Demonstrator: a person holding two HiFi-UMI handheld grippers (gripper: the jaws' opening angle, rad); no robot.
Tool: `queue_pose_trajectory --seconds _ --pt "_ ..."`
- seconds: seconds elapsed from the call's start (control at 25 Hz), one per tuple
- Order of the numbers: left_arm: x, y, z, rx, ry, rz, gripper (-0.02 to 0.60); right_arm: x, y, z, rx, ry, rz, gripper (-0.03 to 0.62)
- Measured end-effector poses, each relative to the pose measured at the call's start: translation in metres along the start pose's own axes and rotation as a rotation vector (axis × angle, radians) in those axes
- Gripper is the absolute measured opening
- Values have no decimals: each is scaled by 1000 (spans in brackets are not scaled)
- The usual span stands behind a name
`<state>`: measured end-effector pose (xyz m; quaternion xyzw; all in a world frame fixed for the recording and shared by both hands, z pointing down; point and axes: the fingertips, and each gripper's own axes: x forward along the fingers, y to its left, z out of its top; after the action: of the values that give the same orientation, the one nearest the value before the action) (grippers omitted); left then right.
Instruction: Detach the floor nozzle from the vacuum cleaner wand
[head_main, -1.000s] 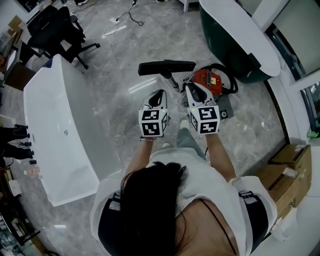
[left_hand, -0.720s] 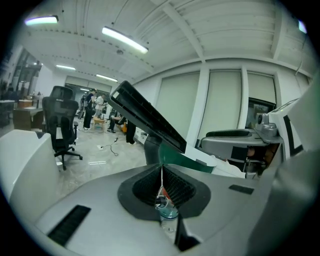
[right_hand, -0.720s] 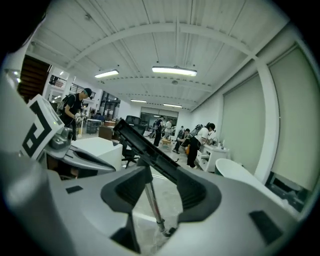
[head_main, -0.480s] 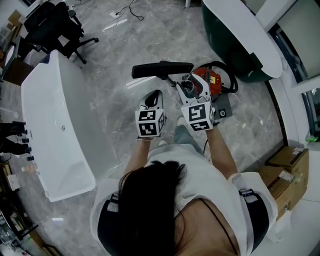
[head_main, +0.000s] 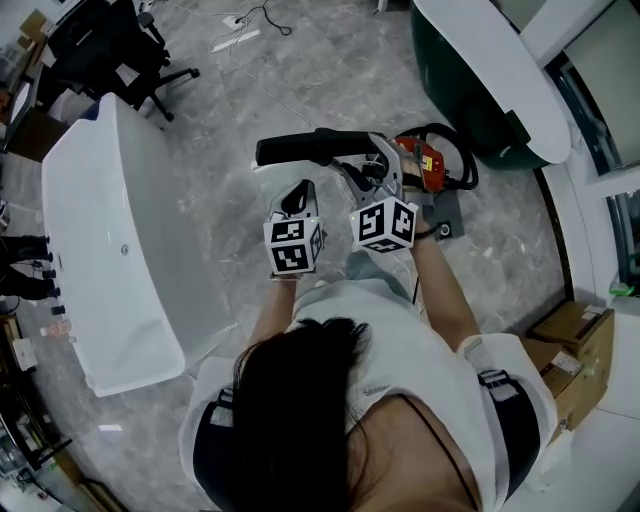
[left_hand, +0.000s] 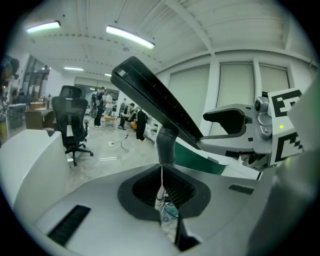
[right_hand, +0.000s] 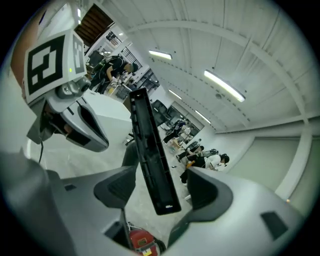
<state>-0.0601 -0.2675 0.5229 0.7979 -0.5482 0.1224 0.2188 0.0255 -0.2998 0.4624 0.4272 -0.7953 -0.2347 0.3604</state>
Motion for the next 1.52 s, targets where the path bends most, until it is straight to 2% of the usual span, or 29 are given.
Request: queue_pose_trajectory --seconds 0.24,0.6,1.0,1.04,1.12,1.24,1.52 --pt "7 11 0 -30 -1 37 9 21 3 -4 -66 10 25 318" --pt "17 15 2 -32 -1 38 9 47 5 -10 -81 38 63 318" --pt "16 29 1 -56 -14 73 10 58 9 2 -134 -30 79 317" --pt "16 31 1 -57 -12 77 11 59 10 3 -139 -35 81 314" --pt "17 35 -3 -63 8 81 11 60 12 4 -154 -43 86 257" --pt "19 37 -12 -82 47 73 11 61 14 4 -164 -54 83 252" --pt "22 31 -13 -104 43 24 12 62 13 6 -177 -58 79 245"
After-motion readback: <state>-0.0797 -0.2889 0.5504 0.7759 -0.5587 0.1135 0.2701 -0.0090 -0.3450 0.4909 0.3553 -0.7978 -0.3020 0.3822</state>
